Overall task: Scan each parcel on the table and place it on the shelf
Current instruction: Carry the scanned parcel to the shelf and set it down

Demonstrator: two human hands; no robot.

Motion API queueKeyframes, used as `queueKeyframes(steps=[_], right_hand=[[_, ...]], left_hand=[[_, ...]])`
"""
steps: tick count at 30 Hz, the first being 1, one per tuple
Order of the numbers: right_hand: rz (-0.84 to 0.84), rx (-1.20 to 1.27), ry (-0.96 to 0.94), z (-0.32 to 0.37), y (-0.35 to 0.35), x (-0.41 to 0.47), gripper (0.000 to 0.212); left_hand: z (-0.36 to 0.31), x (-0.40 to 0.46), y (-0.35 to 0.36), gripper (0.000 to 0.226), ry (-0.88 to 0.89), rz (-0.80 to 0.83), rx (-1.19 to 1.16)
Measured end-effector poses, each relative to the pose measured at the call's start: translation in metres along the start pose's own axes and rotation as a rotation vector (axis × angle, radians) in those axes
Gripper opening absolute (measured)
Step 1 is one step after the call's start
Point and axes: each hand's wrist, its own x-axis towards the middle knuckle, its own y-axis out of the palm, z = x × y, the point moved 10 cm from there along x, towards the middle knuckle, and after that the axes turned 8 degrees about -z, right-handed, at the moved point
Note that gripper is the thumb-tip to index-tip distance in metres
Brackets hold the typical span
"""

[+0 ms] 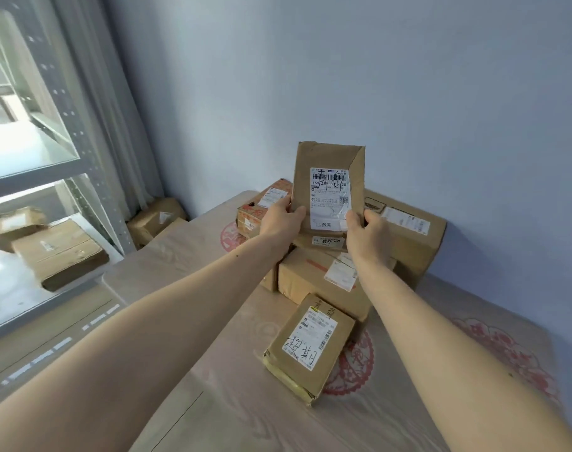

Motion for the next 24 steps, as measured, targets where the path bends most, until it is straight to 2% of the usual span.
queueKeyframes(steps=[9,16,24], right_hand=[[0.202,0.096,-0.140,0.138,0.164,-0.091,0.034],[0.431,0.175,-0.229,0.237,0.291,-0.193,0.035],[0.702,0.245,-0.347,0.335,0.403,-0.306,0.029]], left_hand=[[0.027,0.035,-0.226,0.026,-0.009,-0.282,0.032],[0.062,0.031,-0.404,0.015,-0.044,-0.531,0.060],[0.103,0.009,-0.569,0.027,-0.124,-0.790,0.018]])
